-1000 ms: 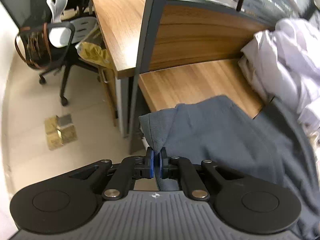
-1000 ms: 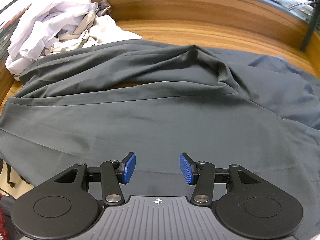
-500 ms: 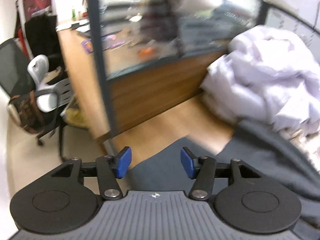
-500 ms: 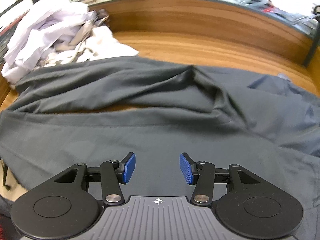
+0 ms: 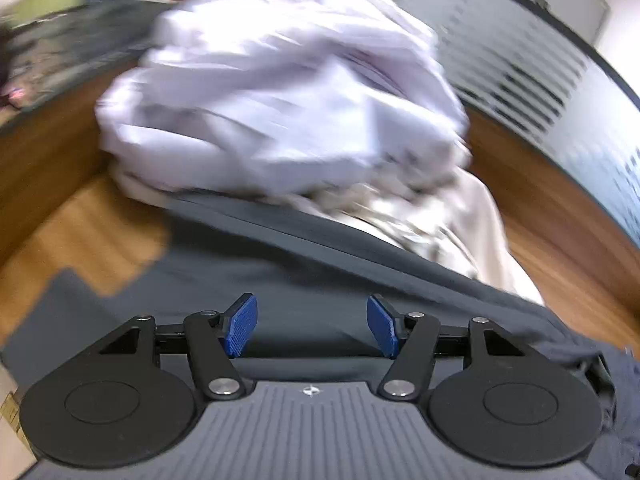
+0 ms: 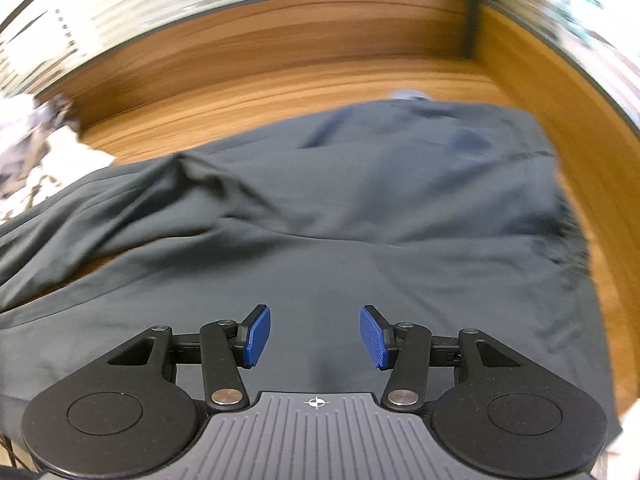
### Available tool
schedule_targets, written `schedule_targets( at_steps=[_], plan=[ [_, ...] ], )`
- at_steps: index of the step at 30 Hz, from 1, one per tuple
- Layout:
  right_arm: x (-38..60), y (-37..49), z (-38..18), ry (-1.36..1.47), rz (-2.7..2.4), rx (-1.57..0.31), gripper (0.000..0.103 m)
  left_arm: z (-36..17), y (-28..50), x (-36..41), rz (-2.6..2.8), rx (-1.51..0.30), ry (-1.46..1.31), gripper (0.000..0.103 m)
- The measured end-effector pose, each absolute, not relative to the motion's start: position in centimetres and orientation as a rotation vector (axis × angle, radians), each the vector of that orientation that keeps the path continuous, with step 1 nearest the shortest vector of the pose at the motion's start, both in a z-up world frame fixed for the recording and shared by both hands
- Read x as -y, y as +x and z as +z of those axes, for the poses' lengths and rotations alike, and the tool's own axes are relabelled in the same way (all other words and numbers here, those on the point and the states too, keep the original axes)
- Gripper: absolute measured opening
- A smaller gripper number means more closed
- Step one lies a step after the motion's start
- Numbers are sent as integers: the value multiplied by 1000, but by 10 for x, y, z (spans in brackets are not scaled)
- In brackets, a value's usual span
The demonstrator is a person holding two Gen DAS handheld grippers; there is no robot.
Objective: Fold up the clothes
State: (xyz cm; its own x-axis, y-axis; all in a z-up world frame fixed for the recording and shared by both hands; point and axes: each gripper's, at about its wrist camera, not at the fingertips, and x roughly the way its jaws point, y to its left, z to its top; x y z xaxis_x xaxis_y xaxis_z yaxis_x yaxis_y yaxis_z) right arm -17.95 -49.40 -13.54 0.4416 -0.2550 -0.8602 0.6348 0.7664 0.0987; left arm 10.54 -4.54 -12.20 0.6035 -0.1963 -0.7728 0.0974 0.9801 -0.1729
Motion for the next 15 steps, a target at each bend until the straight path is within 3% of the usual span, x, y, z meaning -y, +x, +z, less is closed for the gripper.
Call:
schedule_targets(
  at_steps=[7,15],
  plan=[
    [543,-210,-124,397,-552,-988,53,-131,93,130,-246,-917,-55,67],
    [574,-161,-98,178,-308,-990,53,-125,108,130,-171,-941,-216,68]
  ],
)
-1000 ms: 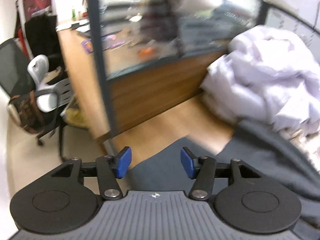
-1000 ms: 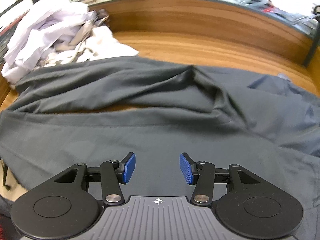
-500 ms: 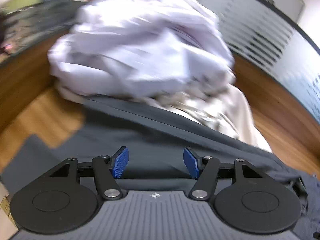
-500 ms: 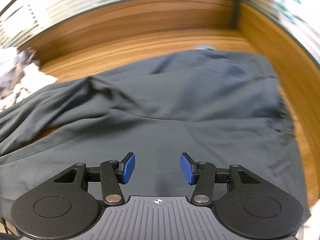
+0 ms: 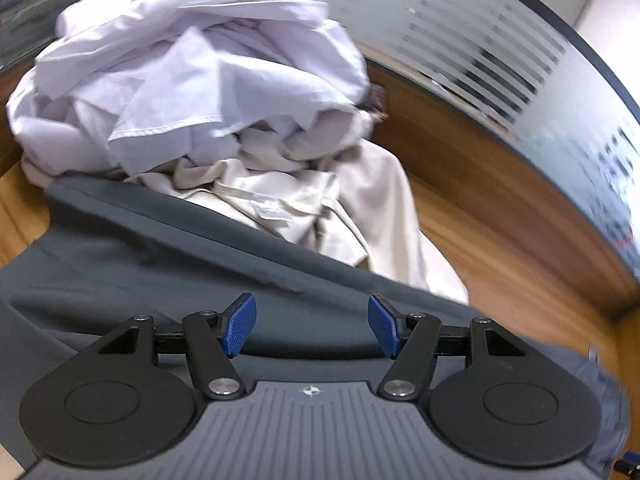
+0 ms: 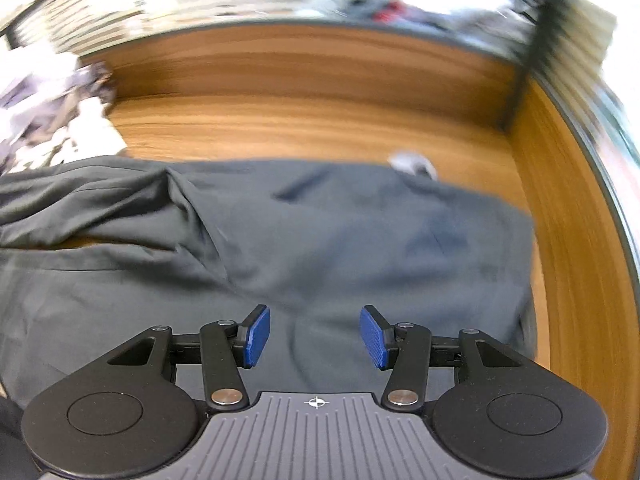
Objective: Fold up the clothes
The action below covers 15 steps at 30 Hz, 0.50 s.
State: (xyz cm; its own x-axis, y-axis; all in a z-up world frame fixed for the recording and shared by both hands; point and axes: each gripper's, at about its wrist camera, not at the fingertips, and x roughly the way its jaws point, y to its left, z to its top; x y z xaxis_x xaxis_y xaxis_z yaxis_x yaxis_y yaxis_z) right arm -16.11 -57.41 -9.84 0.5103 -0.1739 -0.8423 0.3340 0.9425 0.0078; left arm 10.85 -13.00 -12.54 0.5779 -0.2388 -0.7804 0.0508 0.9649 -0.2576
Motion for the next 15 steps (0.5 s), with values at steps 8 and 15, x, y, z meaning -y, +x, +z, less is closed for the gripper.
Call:
schedule_targets(
  at_steps=[8,15],
  plan=[
    [593,-69,-97,78,-116,-981,53,-136,150,68,80,-953,-410,68],
    [585,16,-120,-29,83,-1030,52,-154,192,35,228,-979,-478,72]
  ],
)
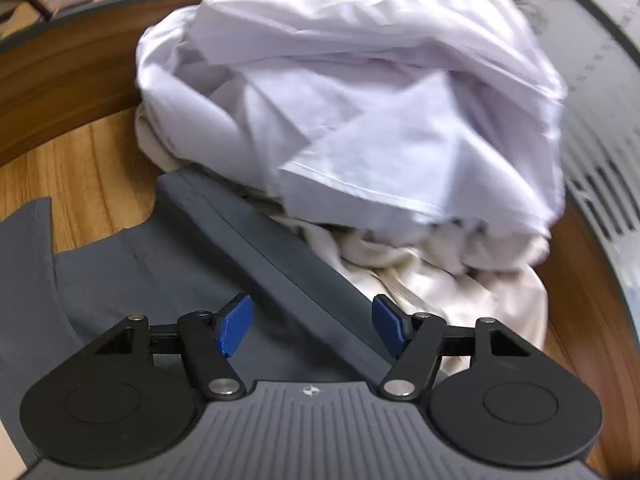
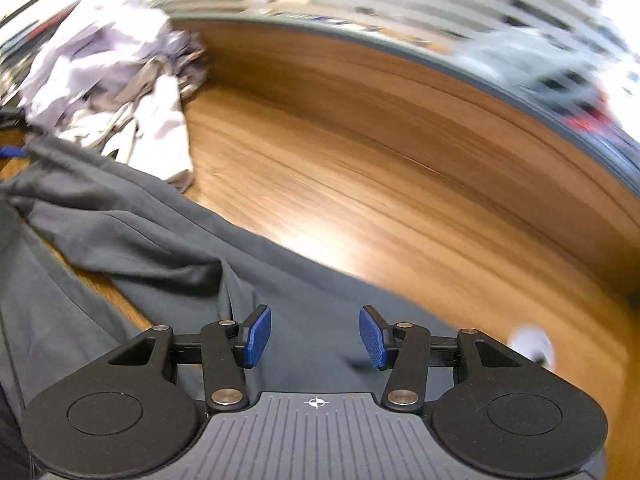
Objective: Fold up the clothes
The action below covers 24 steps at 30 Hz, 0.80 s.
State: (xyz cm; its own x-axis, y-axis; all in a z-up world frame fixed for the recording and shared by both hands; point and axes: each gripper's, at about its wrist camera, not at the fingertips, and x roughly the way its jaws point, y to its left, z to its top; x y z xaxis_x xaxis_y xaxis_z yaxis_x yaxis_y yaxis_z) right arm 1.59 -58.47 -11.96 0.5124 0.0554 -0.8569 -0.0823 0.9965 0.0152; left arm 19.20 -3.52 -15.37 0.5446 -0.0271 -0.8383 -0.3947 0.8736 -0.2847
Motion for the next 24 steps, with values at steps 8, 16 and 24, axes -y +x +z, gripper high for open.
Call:
schedule_targets(
  at_steps=[8,16,24],
  plan=[
    [572,89,-154,-157,250,-1110,48,-170,244,41,351,-1076,-389,72],
    [562,119,-173,-198,416,-1157,48,-182,257,54,420,-1113,-212,68],
    [539,145,-185,-247,590,-1141,45,-189,275,58,450,-1105,-133,62]
  ],
)
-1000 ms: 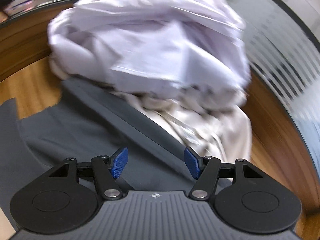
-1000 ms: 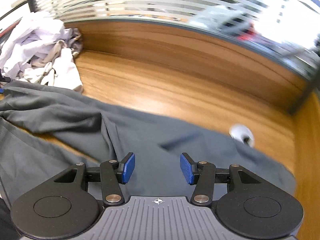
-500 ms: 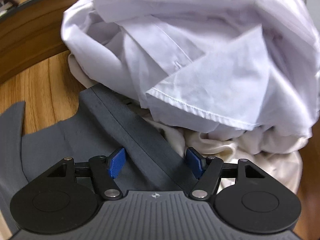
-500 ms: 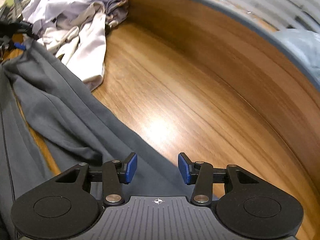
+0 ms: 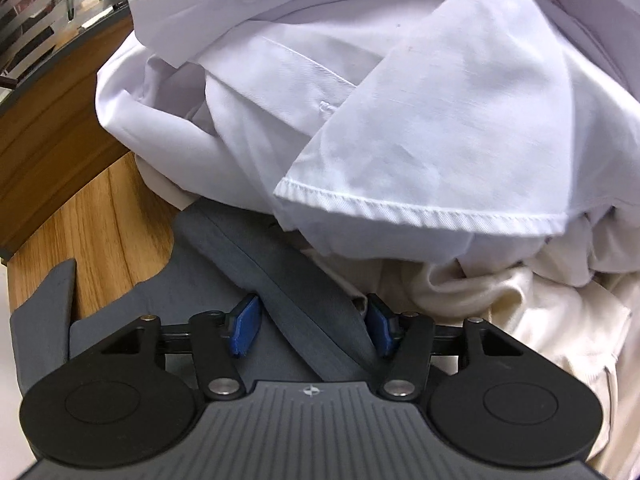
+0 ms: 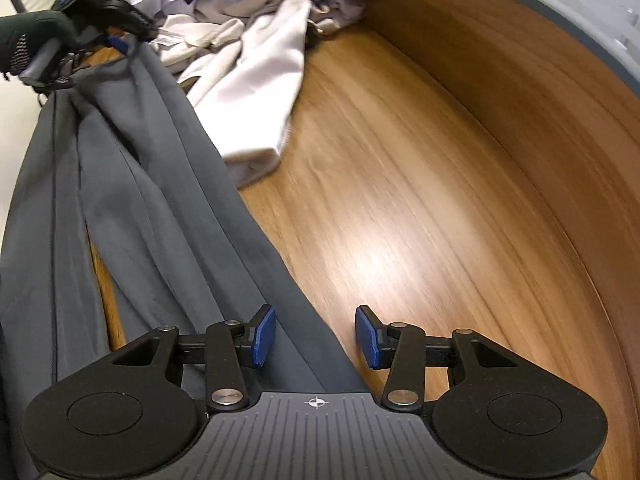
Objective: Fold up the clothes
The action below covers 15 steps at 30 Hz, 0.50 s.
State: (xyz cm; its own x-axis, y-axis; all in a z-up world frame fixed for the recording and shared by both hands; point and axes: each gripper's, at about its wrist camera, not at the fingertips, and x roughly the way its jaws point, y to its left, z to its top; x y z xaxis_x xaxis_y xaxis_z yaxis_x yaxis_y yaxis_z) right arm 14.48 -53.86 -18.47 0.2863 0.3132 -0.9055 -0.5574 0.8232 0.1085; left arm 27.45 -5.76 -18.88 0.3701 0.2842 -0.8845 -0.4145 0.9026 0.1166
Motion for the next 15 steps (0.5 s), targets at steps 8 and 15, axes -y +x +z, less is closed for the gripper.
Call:
schedule_targets(
  at_steps=[8,15],
  plan=[
    [527,144,-186,-281,634,-1142,6,-185,268,57,457,-1116,-171,37],
    [526,127,-168,-288,580,-1070,4,-172,222,46,518,-1065,-390,11]
  ],
)
